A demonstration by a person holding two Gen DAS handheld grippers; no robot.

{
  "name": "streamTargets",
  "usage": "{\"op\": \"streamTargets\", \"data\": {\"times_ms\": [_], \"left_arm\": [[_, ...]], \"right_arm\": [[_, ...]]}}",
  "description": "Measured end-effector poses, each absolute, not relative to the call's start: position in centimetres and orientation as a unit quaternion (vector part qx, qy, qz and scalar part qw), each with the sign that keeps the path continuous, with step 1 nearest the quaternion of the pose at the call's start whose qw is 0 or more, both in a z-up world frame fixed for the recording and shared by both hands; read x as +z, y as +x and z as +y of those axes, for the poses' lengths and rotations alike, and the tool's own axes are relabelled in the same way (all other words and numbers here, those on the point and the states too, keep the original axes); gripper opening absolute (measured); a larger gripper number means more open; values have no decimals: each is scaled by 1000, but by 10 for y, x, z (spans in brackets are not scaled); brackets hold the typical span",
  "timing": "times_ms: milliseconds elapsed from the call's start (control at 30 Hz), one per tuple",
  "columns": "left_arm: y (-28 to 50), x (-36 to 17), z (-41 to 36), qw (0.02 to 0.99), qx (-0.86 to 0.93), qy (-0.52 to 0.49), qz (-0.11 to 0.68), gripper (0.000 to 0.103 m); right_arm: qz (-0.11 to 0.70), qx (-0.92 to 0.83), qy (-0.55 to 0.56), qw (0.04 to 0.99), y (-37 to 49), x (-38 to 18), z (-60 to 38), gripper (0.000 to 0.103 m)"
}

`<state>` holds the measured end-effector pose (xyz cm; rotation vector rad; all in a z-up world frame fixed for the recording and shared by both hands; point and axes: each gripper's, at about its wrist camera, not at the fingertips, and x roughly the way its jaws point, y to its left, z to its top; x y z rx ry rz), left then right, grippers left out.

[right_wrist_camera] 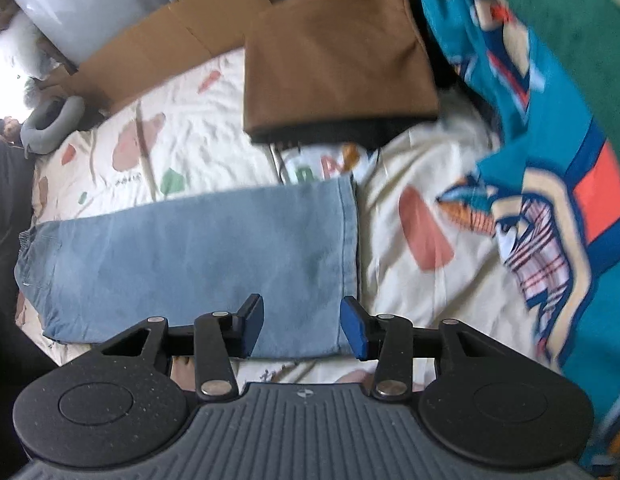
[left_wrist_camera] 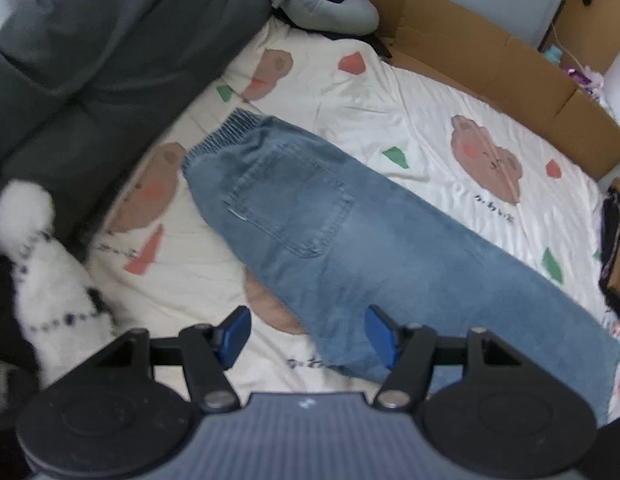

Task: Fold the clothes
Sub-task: 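Move both open grippers over the flattened blue jeans, then grasp the blue jeans at the crotch with the left gripper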

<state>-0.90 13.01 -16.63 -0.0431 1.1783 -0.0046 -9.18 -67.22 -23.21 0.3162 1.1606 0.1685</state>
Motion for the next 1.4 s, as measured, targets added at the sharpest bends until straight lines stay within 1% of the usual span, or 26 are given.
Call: {"op": "streamTargets", "data": {"times_ms": [200,433,467,567,733,833,867,933,1100,1300,1400], "left_arm": [[-12,-206,117,820,-21,-46,570,62],[-9,-264,100,803,-40,-58,592,48],[-7,-272,99,800,-41,-63,595,44],[-5,-290,95,797,-47,-71,598,37],[2,-314,96,794,-44,-80,600,34],[5,-330,96,790,-42,-81,606,27],[7,-335,95,788,-43,-81,609,26],[8,-345,93,785,-45,-80,613,24],[10,-361,88,781,-45,-84,617,24],[13,-364,88,781,-28,-109,614,23],[13,-368,85,775,-29,-96,624,22]], "right_arm": [[564,63,163,807,-97,-268,-674,50],[572,28,187,798,-93,-302,-680,50],[571,25,189,798,-92,-307,-680,49],[570,20,192,799,-88,-319,-682,46],[577,4,197,793,-90,-342,-685,43],[578,3,195,792,-95,-354,-687,37],[575,4,196,794,-96,-356,-687,37],[569,5,199,798,-98,-358,-687,36],[552,6,199,810,-97,-356,-685,36],[529,4,215,821,-90,-352,-689,35],[524,10,220,823,-89,-351,-688,36]]}}
